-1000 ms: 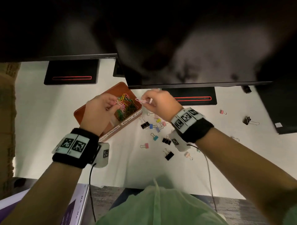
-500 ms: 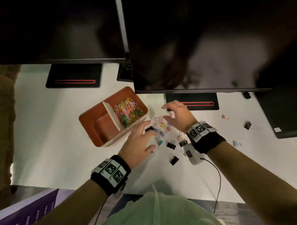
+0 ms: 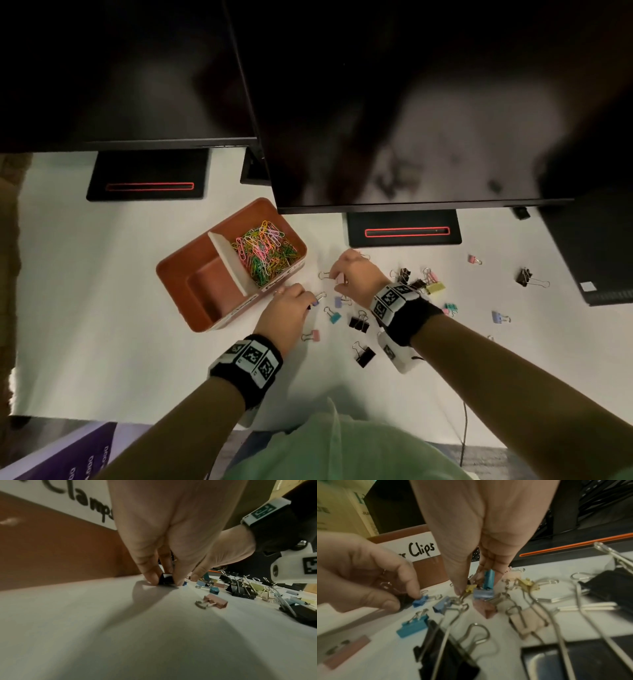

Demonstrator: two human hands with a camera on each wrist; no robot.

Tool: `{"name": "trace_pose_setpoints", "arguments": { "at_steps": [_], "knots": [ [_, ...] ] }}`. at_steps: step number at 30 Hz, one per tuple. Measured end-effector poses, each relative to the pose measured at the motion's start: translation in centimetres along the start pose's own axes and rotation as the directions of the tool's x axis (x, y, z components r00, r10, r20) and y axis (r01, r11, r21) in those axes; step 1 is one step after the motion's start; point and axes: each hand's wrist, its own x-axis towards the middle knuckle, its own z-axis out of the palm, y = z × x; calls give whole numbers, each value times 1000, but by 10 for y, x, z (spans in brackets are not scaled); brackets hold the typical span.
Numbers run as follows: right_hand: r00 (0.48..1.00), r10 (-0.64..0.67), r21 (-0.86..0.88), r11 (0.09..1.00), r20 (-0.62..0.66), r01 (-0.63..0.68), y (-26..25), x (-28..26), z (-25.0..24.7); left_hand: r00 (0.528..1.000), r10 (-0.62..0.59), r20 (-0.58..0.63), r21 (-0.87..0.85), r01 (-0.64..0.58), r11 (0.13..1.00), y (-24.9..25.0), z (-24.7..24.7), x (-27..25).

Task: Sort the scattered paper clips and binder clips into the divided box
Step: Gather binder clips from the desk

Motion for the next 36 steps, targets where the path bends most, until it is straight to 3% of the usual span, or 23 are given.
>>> {"name": "trace_pose_setpoints", "arguments": {
  "at_steps": [6,11,17,19,22,26,28,31,36],
  "knots": [
    [1000,-14,61,998,25,13,-1,-8,0,997,29,-69,-161,-40,986,0,-7,-13],
    [998,-60,125,990,-31,63,-9,-22,-5,973,82,-215,-267,-139,954,15,-43,-39],
    [977,-196,146,968,-77,206,-39,-39,-13,907,-15,-421,-301,-124,946,1,-101,-78],
    [948,-296,164,936,-119,312,-56,-42,-16,875,-97,-474,-315,-65,947,-14,-115,-86],
    [858,-480,178,842,-183,509,-93,-38,-20,829,-243,-504,-367,49,929,-40,-125,-91],
    [783,-589,213,753,-201,622,-154,-18,-17,811,-396,-430,-470,173,866,-67,-125,-84],
    [792,-590,206,764,-161,611,-175,-5,-13,807,-451,-381,-501,230,835,-71,-125,-82],
    [824,-559,191,803,-90,565,-176,6,-12,796,-413,-442,-484,175,857,-63,-126,-88],
    [859,-454,156,855,-237,495,-125,-12,-29,761,-324,-562,-443,54,895,-44,-116,-100]
  ]
}}
